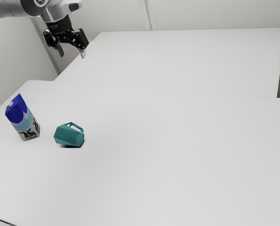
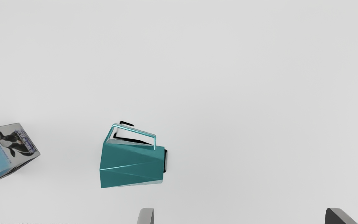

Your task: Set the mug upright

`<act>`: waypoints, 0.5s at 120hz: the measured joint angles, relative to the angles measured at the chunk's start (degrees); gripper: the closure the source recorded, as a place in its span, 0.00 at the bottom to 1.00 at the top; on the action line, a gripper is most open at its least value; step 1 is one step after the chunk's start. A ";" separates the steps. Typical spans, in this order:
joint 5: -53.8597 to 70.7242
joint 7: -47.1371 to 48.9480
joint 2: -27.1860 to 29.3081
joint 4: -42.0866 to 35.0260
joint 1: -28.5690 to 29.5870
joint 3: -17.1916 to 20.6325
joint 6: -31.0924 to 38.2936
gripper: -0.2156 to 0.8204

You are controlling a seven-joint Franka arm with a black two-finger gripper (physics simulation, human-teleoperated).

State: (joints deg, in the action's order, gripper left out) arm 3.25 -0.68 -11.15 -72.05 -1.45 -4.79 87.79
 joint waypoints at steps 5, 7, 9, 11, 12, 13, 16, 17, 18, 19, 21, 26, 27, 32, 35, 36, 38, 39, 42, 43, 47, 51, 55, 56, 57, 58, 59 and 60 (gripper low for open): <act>0.17 -0.12 -0.08 0.07 -0.07 -0.08 -0.14 0.21; 0.21 -0.16 -0.10 0.08 -0.10 -0.12 -0.18 0.21; 0.26 -0.21 -0.11 0.10 -0.12 -0.17 -0.22 0.21; 0.30 -0.25 -0.12 0.05 -0.13 -0.20 -0.27 0.21; 0.32 -0.27 -0.12 0.01 -0.13 -0.22 -0.29 0.21; 0.32 -0.30 -0.11 -0.11 -0.16 -0.27 -0.31 0.21; 0.12 -0.35 0.21 -0.89 -0.23 -0.55 -0.29 0.21; -0.01 -0.38 0.34 -1.25 -0.29 -0.76 -0.23 0.21; -0.23 -0.42 0.47 -1.78 -0.51 -1.27 -0.14 0.21; -0.43 -0.47 0.58 -2.23 -0.58 -1.72 -0.05 0.21; -0.94 -0.59 0.81 -3.19 -0.61 -2.68 0.12 0.21; -3.70 -1.17 1.51 -6.44 -0.42 -5.77 0.54 0.21; -4.44 -1.31 1.62 -7.16 -0.37 -6.53 0.61 0.21; -8.06 -2.08 1.99 -10.36 0.94 -9.40 0.95 0.21; -10.13 -2.59 2.11 -12.07 2.36 -10.37 1.18 0.21; -10.77 -2.75 2.14 -12.58 2.86 -10.60 1.26 0.21; -12.10 -3.11 2.20 -13.75 3.87 -10.96 1.48 0.21; -12.79 -3.31 2.21 -14.39 4.40 -11.09 1.62 0.21; -14.73 -3.91 2.24 -16.14 6.04 -11.20 2.09 0.21; -15.37 -4.13 2.23 -16.76 6.71 -11.07 2.30 0.21; -17.72 -5.08 2.19 -19.11 9.56 -10.03 3.22 0.21; -19.94 -6.09 2.11 -21.24 12.04 -9.00 4.21 0.21; -21.88 -7.07 1.95 -22.90 13.55 -8.44 5.23 0.21; -22.33 -7.31 1.90 -23.23 13.83 -8.35 5.49 0.21; -22.77 -7.55 1.84 -23.51 14.07 -8.27 5.73 0.21; -23.21 -7.79 1.66 -23.74 14.28 -8.20 5.97 0.21; -23.66 -8.03 1.46 -23.95 14.47 -8.15 6.20 0.21; -24.07 -8.27 1.27 -24.13 14.64 -8.11 6.42 0.21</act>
State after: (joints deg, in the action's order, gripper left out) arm -20.82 -8.95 -9.87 -96.17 13.20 -12.90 94.21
